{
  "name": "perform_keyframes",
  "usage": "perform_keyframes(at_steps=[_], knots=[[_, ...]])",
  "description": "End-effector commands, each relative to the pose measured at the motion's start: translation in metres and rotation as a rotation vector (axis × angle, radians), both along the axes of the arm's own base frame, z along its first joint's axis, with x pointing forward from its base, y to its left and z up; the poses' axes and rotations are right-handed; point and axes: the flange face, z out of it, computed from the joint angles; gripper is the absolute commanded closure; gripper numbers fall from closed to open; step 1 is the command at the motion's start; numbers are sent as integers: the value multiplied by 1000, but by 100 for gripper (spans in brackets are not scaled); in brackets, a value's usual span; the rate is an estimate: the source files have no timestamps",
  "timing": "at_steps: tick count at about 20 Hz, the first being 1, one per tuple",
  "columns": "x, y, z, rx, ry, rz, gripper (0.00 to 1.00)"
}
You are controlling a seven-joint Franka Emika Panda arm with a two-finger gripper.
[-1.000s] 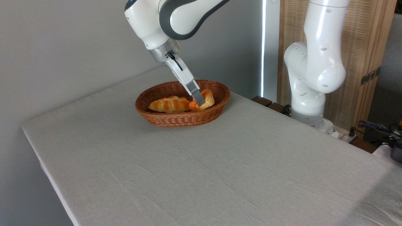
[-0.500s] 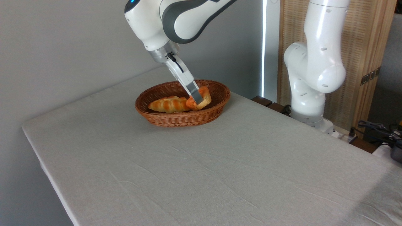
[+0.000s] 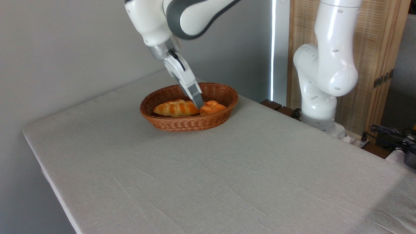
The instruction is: Put bread into the basket
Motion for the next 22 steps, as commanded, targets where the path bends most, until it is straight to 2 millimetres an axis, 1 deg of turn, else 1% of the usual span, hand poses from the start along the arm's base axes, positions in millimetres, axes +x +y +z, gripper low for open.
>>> perform_keyframes(at_steps=[1, 2, 3, 4, 6, 7, 8, 10, 11, 12, 14, 18, 20, 22], knots=[[75, 47, 60, -64, -114, 130, 0], [99, 67, 66, -41, -146, 166, 0], [118, 87, 70, -14, -173, 196, 0], [133, 102, 71, -5, -195, 208, 0], [157, 127, 81, -31, -278, 200, 0], [163, 139, 86, -36, -314, 205, 0], [165, 147, 90, -42, -338, 205, 0], [168, 177, 96, -43, -356, 205, 0], [166, 184, 102, -48, -359, 205, 0], [163, 181, 110, -60, -361, 205, 0], [157, 171, 111, -59, -333, 190, 0], [147, 179, 119, -54, -302, 204, 0], [146, 194, 122, -54, -303, 242, 0], [146, 194, 121, -46, -301, 241, 0]])
